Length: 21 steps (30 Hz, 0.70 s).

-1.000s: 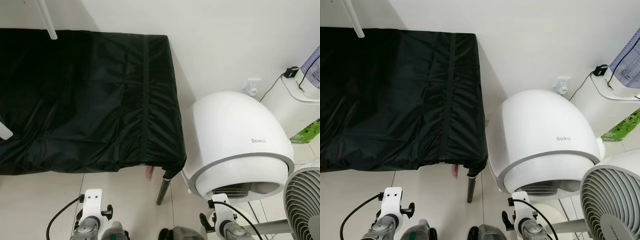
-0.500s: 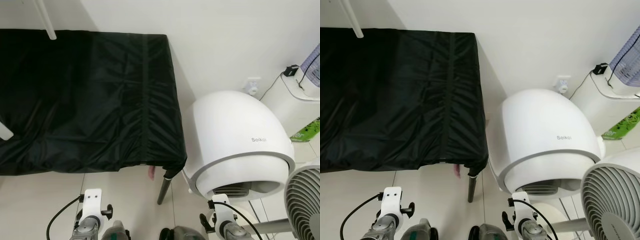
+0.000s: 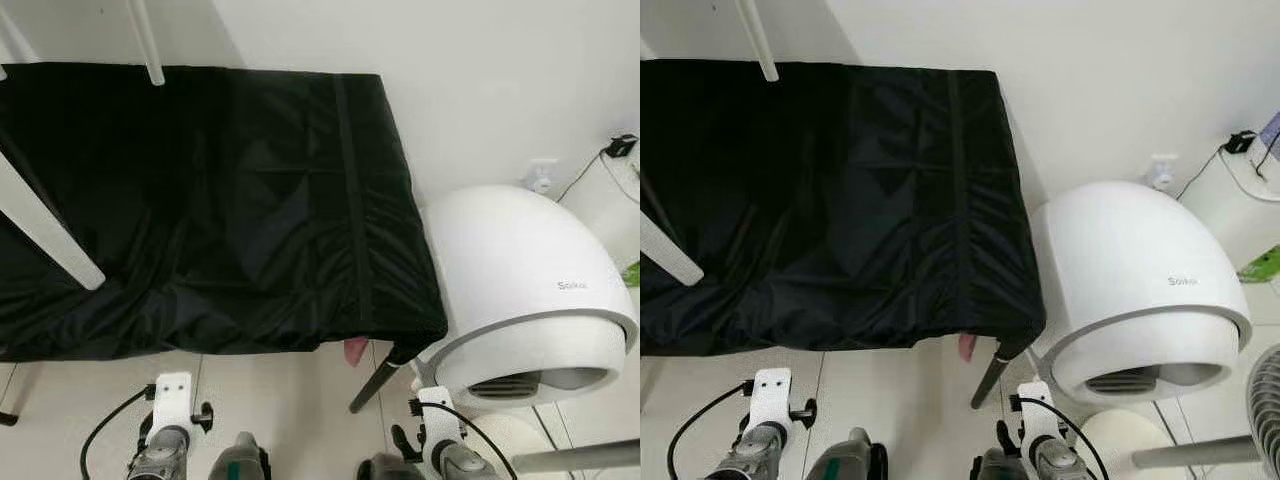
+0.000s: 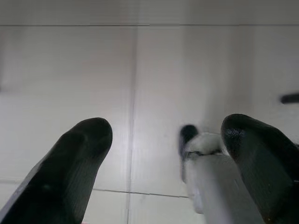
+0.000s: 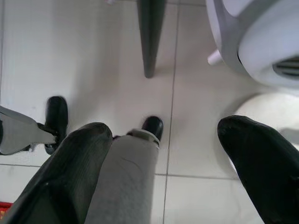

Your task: Building children table

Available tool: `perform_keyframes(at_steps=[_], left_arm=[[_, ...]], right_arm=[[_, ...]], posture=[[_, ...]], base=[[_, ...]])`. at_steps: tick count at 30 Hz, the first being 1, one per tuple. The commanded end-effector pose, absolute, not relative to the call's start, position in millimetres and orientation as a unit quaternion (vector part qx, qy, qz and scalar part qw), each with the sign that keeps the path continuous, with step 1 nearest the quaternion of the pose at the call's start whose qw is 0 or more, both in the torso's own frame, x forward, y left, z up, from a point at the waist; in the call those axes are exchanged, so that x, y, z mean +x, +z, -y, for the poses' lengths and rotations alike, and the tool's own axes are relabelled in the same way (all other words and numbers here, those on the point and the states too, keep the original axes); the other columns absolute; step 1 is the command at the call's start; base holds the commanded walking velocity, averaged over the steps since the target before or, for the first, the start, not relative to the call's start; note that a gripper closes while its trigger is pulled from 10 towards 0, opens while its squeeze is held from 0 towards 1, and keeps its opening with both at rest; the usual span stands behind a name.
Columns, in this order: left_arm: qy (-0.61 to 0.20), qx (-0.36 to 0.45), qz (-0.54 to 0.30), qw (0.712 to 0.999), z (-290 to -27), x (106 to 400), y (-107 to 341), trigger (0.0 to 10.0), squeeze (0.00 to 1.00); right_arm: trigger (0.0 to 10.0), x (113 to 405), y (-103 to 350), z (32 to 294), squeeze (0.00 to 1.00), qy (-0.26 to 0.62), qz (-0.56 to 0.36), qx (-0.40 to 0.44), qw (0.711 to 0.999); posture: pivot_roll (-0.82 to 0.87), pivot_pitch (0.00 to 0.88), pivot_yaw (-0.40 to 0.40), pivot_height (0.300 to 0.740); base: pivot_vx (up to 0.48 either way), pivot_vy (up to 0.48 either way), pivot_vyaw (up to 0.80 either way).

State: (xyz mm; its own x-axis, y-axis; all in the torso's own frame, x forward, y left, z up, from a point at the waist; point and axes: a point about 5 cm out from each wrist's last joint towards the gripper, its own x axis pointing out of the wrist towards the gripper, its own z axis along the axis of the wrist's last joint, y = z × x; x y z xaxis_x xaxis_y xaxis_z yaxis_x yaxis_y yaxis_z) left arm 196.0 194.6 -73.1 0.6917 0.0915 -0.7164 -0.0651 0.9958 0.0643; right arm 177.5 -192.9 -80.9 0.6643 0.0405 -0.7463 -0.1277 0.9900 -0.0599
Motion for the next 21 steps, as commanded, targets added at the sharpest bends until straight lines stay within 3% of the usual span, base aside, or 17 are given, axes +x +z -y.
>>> perform_keyframes(at_steps=[1,21], left_arm=[[0.053,0.018,-0.409,0.911,-190.9,186.7,-79.1,10.0,0.0],[0.016,0.052,-0.409,0.911,-185.5,182.9,-81.0,10.0,0.0]], right_arm=[[10.0,169.9,-83.9,199.3,0.0,0.032,-0.42,-0.051,0.906],[10.0,165.5,-86.7,198.7,0.0,0.034,-0.434,-0.065,0.898]], posture=[[0.0,0.072,-0.019,0.74],[0.0,0.064,-0.022,0.74]], base=[[0.0,0.0,0.0],[0.0,0.0,0.0]])
